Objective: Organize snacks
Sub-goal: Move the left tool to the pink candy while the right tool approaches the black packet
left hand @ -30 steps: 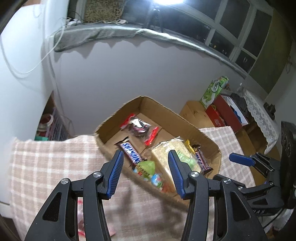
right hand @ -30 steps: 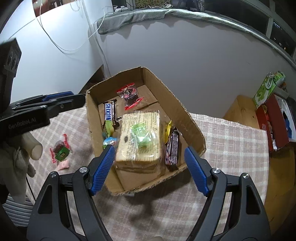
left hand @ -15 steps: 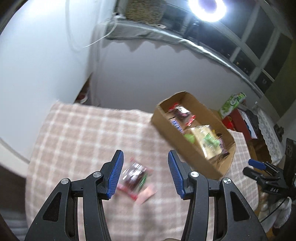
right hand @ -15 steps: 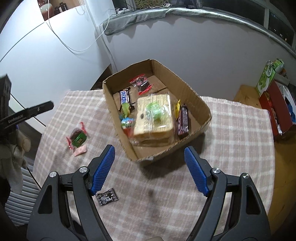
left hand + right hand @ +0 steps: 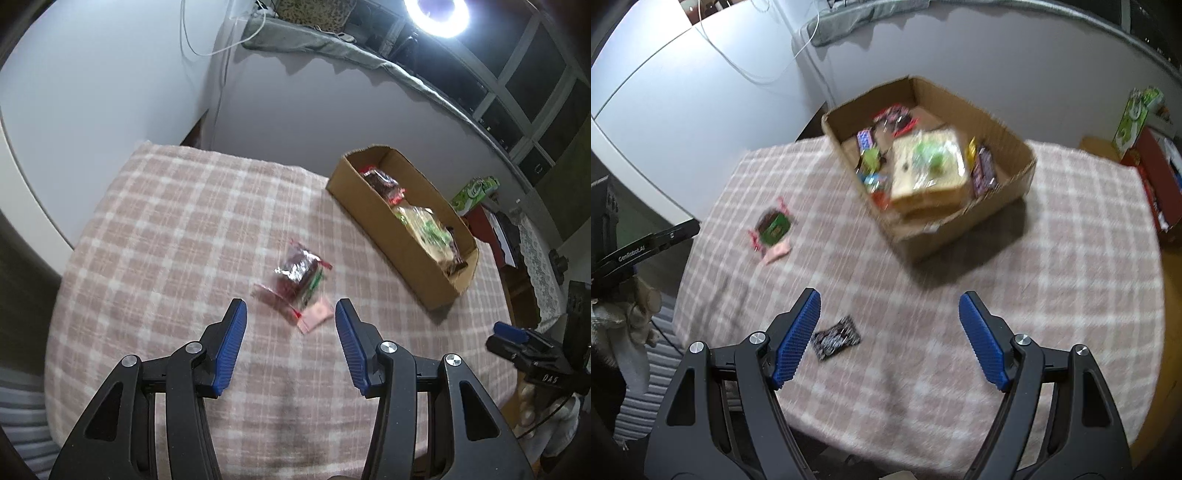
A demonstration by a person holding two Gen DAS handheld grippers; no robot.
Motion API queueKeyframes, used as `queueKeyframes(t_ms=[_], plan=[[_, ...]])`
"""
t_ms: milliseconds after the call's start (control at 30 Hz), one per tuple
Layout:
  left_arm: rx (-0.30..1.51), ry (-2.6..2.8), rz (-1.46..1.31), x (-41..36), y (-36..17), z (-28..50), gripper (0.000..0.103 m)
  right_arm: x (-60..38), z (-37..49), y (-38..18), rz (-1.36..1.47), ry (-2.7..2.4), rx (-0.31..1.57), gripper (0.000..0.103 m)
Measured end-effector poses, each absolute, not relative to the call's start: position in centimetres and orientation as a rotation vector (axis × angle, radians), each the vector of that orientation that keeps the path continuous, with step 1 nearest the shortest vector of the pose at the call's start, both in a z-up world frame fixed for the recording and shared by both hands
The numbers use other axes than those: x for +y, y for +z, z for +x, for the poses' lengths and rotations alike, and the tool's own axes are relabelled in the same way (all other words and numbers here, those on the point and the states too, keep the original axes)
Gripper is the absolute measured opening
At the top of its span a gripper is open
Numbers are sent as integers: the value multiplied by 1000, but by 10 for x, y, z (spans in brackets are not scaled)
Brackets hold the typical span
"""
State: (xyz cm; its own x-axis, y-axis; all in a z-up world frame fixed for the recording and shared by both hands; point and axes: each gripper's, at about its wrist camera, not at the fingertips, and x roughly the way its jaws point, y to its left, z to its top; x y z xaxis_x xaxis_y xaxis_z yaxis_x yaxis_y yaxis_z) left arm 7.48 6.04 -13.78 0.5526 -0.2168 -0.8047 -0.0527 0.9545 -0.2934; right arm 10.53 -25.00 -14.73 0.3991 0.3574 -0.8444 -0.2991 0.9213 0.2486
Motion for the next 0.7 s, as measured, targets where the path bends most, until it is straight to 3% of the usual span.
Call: queueKeyframes(t_ms=[333,700], plan=[[1052,-190,-293,41,-168,71,48,-219,88,-185,90,501,1202,80],[1123,-250,-268,38,-200,94,48,-195,94,-219,158,536,1319,60]])
